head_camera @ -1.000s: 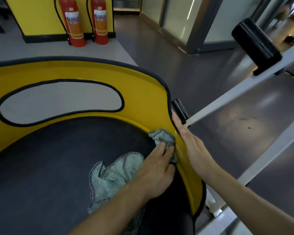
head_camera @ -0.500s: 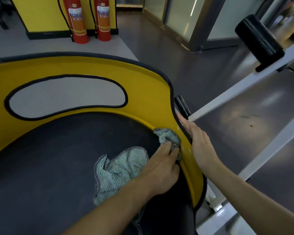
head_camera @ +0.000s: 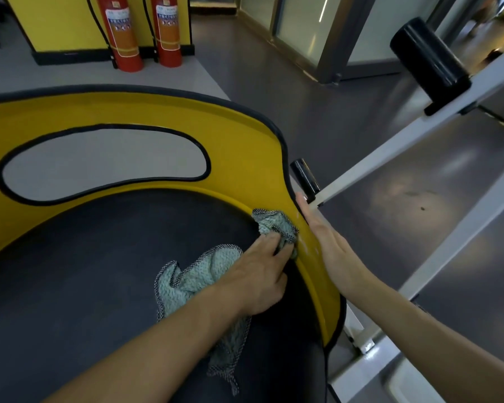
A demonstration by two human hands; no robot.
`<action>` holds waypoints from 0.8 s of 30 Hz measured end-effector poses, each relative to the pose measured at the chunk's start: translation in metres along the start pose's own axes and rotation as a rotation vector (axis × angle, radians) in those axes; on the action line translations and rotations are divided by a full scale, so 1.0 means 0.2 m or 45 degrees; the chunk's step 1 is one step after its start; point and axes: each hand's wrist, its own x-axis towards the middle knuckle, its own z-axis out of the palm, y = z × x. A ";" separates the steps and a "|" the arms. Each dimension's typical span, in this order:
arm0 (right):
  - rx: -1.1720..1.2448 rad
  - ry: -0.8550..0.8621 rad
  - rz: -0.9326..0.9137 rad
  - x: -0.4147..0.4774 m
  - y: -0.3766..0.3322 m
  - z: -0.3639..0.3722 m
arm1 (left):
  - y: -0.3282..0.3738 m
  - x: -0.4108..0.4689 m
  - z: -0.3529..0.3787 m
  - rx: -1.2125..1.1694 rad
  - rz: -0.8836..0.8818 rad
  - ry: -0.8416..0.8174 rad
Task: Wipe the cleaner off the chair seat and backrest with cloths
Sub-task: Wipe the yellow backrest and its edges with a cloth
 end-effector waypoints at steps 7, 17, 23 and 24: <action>0.119 0.025 -0.039 -0.09 0.05 0.01 | 0.02 0.02 -0.11 0.017 0.133 0.264; 0.236 0.309 -0.084 -0.15 0.10 0.08 | -0.05 0.01 -0.01 0.170 0.126 0.058; 0.295 0.368 -0.132 -0.16 0.14 0.10 | 0.01 0.02 0.00 0.034 0.087 0.179; 0.287 0.383 -0.132 -0.16 0.15 0.10 | 0.01 0.02 0.02 0.042 0.069 0.145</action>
